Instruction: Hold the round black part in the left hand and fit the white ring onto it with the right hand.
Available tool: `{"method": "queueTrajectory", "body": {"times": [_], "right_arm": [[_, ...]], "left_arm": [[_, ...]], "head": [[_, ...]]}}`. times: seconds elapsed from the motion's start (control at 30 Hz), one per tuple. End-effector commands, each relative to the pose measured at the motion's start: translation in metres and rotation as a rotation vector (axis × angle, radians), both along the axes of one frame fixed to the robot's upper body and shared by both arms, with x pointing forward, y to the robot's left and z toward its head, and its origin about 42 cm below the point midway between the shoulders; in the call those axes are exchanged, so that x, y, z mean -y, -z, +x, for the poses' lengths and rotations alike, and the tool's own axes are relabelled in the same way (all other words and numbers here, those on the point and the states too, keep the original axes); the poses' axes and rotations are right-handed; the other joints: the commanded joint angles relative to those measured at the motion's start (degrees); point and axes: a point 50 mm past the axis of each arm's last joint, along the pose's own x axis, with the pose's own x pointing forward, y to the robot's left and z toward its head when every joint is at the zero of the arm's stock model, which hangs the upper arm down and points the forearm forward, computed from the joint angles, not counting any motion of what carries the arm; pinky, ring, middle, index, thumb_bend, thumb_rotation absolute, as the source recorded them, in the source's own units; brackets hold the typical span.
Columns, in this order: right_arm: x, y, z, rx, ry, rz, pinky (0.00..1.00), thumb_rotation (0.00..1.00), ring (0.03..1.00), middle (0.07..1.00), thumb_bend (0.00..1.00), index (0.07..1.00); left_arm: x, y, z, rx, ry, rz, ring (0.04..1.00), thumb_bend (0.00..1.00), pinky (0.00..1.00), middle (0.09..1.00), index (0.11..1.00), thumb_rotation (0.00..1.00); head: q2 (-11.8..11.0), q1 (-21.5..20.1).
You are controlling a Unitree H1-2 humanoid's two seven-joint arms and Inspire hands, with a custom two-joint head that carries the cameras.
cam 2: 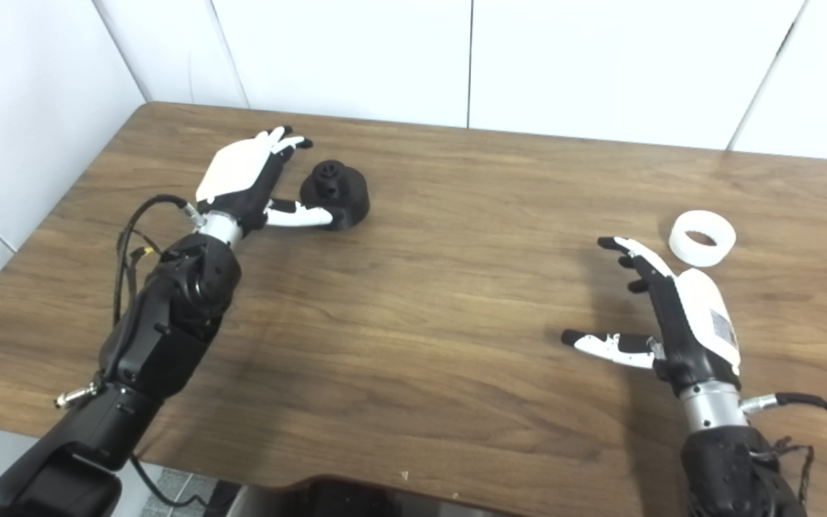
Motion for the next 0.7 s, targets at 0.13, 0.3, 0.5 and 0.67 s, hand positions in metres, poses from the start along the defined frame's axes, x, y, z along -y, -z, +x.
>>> {"method": "queueTrajectory", "body": {"times": [0.13, 0.3, 0.5, 0.67], "right_arm": [[0.001, -0.025, 0.004, 0.102, -0.016, 0.006, 0.69, 0.17, 0.831, 0.885, 0.81, 0.821], [0.002, -0.028, 0.003, 0.104, -0.015, 0.000, 0.69, 0.17, 0.830, 0.886, 0.81, 0.821], [0.004, -0.030, 0.000, 0.105, -0.013, -0.009, 0.69, 0.17, 0.831, 0.886, 0.80, 0.823], [0.008, -0.030, -0.002, 0.101, -0.013, -0.009, 0.69, 0.16, 0.829, 0.886, 0.80, 0.825]], "left_arm": [[-0.006, -0.018, 0.012, 0.036, -0.011, 0.063, 1.000, 1.00, 1.00, 1.000, 0.845, 0.57], [-0.001, -0.010, 0.014, 0.015, -0.005, 0.061, 1.000, 1.00, 1.00, 1.000, 0.841, 0.54], [0.003, -0.001, 0.017, -0.002, -0.017, 0.088, 1.000, 1.00, 1.00, 1.000, 0.845, 0.53], [0.004, 0.009, 0.021, -0.006, -0.031, 0.122, 1.000, 1.00, 1.00, 1.000, 0.854, 0.55]], "head": [[0.36, -0.22], [0.86, -0.60], [1.12, -0.80], [1.33, -0.69]]}}
